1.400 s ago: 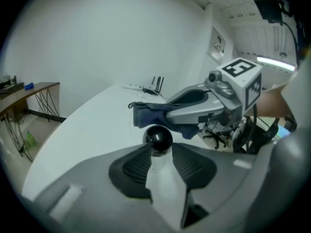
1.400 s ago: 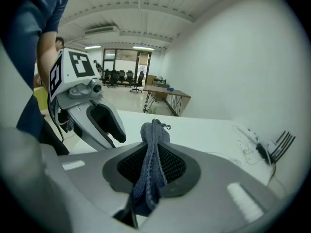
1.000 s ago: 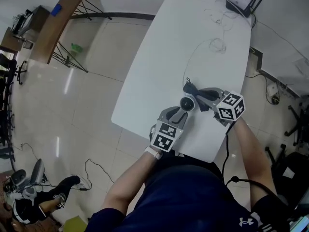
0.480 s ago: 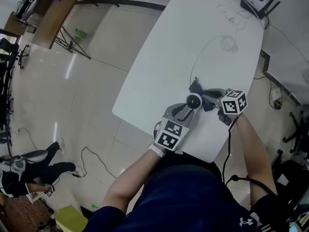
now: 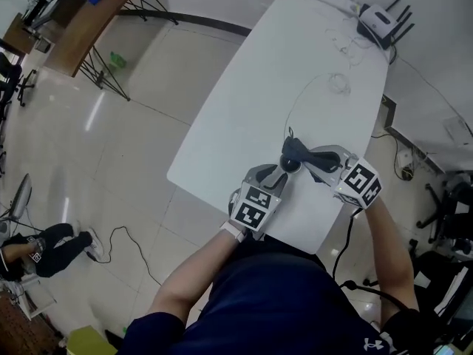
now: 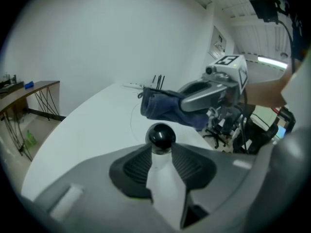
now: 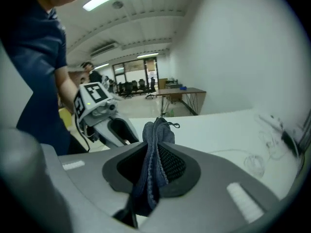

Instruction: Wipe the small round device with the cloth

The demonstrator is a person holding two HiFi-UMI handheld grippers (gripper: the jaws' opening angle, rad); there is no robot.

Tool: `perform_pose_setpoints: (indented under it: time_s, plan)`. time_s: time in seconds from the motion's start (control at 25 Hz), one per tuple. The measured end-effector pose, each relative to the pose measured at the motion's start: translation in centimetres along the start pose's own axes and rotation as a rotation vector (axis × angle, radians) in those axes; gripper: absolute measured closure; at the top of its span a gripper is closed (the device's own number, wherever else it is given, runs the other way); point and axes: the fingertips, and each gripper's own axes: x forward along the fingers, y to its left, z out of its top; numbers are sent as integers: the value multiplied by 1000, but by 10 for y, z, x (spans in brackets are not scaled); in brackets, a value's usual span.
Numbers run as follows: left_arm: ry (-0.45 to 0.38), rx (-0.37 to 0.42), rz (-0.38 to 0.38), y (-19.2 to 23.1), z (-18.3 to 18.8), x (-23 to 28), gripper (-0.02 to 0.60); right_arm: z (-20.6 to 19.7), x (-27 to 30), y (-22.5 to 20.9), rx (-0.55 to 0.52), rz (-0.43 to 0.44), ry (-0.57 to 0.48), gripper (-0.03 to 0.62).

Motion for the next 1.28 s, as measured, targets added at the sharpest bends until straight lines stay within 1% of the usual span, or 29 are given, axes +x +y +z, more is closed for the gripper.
perform_pose_setpoints:
  time_s: [0.12, 0.24, 0.28, 0.36, 0.44, 0.56, 0.76, 0.84, 1.0, 1.08, 1.28]
  plan:
    - [-7, 10, -13, -3, 2, -1, 454, 18, 4, 34, -192, 72, 75, 526]
    - [-5, 13, -32, -9, 5, 2, 454, 12, 12, 43, -351, 118, 202, 526]
    - [-1, 13, -39, -11, 5, 3, 454, 8, 15, 42, -379, 129, 234, 526]
    - [6, 8, -44, -12, 4, 4, 454, 5, 19, 39, -384, 149, 260, 526]
    - [8, -1, -41, -12, 3, 3, 454, 7, 22, 31, -341, 164, 244, 526]
    - [7, -5, -36, -10, 4, 0, 454, 8, 30, 14, -198, 204, 203, 526]
    - [22, -4, -29, -11, 2, 2, 456, 3, 41, -18, 62, 352, 172, 526]
    - [29, -15, -21, -9, 0, 3, 456, 3, 45, -32, 127, 376, 157, 528]
    - [28, -49, 4, -5, -2, 2, 456, -5, 57, -53, 216, 406, 141, 527]
    - [25, -63, 15, -4, -2, 2, 456, -18, 66, -56, 246, 426, 161, 526]
    - [17, -82, 28, -4, -4, 2, 457, -56, 85, -46, 250, 455, 237, 528]
